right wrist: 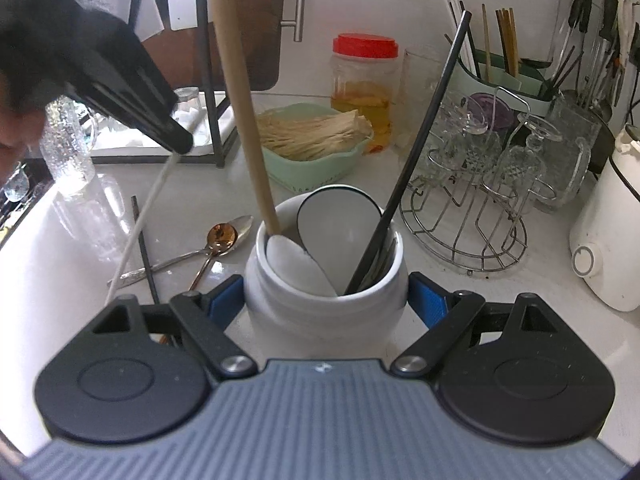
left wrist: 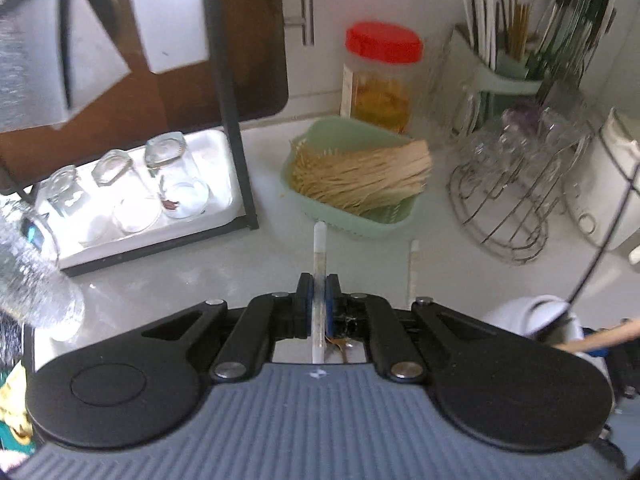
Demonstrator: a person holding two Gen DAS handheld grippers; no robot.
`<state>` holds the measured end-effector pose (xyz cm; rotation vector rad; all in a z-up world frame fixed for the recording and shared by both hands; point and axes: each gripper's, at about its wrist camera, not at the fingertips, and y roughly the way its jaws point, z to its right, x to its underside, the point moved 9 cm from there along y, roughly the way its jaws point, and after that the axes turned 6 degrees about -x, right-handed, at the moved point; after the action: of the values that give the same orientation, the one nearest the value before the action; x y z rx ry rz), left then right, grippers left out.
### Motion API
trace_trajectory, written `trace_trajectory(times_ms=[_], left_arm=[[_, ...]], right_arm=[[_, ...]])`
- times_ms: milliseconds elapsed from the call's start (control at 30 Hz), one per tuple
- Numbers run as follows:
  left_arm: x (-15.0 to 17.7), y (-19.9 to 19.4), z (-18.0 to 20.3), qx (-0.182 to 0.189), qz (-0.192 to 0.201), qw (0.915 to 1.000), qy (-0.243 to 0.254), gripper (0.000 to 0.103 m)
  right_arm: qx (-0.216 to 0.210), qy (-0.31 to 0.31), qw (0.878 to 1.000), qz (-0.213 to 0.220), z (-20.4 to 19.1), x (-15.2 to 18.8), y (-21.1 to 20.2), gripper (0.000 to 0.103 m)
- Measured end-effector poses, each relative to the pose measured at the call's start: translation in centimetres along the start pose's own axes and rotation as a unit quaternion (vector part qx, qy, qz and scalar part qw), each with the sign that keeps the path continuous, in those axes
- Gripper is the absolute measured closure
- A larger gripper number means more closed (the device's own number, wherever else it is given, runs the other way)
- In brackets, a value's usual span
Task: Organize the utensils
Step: 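Lift the white chopstick with the left tool and lower it into the mug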
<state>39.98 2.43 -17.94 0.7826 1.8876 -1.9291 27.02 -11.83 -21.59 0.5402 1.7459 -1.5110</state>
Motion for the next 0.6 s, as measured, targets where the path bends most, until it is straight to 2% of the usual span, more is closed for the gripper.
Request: trace_trajectory(times_ms=[400, 600], left_arm=[[2.1, -8.6, 0.2, 0.005, 0.046, 0.9978, -0.048, 0.096], [3.5, -11.2, 0.3, 0.001, 0.054, 0.9961, -0.070, 0.096]], right_arm=[[-0.019, -0.019, 1.000, -0.007, 0.4, -0.2, 0.0, 0.013], [-0.023, -0.024, 0.999, -0.008, 0.4, -0.2, 0.0, 0.013]])
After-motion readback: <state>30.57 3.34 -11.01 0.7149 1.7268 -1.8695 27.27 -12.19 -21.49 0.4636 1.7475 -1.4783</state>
